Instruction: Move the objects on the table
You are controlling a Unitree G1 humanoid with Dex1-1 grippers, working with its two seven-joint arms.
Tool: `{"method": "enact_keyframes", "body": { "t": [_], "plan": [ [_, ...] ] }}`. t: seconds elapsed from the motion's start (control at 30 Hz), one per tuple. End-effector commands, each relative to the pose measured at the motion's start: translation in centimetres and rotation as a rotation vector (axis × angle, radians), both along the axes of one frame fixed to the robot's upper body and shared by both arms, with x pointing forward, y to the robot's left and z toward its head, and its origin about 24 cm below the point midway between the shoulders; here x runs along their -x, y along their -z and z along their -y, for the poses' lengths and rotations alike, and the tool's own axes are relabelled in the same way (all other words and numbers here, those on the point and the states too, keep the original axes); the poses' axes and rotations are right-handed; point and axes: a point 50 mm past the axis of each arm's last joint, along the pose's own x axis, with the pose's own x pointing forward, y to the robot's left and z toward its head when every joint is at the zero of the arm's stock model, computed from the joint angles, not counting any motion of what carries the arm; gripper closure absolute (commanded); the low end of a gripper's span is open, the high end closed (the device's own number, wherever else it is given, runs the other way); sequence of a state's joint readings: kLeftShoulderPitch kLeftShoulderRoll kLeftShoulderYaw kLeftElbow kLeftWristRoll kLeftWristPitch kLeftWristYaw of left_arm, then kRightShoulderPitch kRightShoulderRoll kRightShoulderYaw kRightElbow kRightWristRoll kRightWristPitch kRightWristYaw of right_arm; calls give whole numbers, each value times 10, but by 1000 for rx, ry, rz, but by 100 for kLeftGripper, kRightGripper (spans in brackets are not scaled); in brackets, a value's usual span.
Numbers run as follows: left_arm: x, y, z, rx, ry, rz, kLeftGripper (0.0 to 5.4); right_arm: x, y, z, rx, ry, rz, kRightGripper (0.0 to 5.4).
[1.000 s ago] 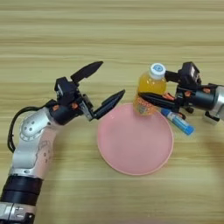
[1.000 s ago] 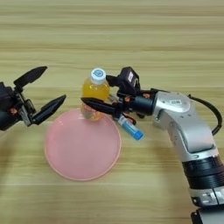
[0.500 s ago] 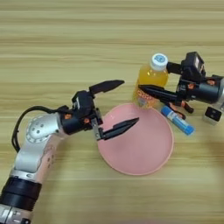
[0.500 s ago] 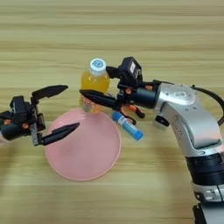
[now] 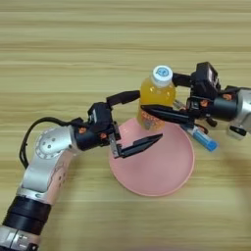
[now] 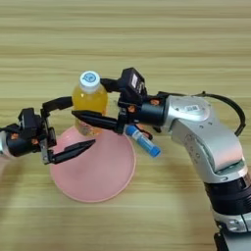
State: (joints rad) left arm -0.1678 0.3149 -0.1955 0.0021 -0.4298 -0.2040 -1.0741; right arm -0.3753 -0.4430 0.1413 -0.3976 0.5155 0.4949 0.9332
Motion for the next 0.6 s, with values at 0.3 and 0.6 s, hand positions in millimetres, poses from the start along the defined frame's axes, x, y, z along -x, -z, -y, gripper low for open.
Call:
{"method": "enact_keyframes", "body": {
  "t": [0.3, 0.6],
  "plan": [
    [2, -3, 5, -29, 25, 26, 0, 8, -3, -9, -14, -39, 15, 183],
    [2, -2, 5, -29, 24, 27, 58, 10, -3, -10, -7, -42, 23, 183]
  ]
}}
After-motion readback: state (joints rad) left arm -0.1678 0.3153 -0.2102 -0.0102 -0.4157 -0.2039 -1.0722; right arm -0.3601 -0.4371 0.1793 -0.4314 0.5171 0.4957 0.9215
